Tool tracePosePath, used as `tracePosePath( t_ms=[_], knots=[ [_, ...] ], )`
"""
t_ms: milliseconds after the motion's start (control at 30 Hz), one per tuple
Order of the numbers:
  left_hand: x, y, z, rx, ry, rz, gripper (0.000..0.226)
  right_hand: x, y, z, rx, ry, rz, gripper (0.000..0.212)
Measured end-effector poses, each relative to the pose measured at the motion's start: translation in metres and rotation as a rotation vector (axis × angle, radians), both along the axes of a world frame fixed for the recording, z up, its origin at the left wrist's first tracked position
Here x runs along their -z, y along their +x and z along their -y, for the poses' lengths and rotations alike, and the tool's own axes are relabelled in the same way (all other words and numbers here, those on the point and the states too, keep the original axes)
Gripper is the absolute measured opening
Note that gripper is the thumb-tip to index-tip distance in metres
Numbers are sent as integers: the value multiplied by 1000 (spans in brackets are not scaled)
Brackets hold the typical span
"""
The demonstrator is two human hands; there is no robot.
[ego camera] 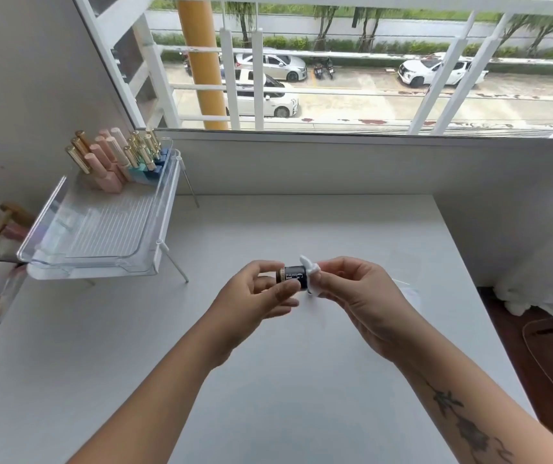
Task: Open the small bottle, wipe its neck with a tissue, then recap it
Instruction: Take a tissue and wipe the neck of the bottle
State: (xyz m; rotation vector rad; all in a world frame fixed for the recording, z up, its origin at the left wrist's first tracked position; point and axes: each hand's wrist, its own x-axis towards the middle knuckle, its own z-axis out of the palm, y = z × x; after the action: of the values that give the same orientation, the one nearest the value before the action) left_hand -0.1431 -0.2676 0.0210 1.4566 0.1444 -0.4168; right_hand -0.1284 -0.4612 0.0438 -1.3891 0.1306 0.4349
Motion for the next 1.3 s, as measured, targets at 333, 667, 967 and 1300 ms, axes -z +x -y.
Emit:
tracePosePath(
  t_ms=[333, 667, 967, 1300],
  knots=[
    [4, -2, -1, -16, 164, 206, 30, 0, -2, -4, 24, 45, -31, 27],
    [-5, 2, -5, 20, -17, -16, 21, 1, -2, -5, 7, -103, 61, 10],
    [-7, -1, -7, 61, 233, 187, 47, -4, -6, -5, 38, 31, -1, 20],
    [-14, 0, -7, 75, 58, 100, 21, -2, -13, 1, 52, -16, 45, 16]
  ],
)
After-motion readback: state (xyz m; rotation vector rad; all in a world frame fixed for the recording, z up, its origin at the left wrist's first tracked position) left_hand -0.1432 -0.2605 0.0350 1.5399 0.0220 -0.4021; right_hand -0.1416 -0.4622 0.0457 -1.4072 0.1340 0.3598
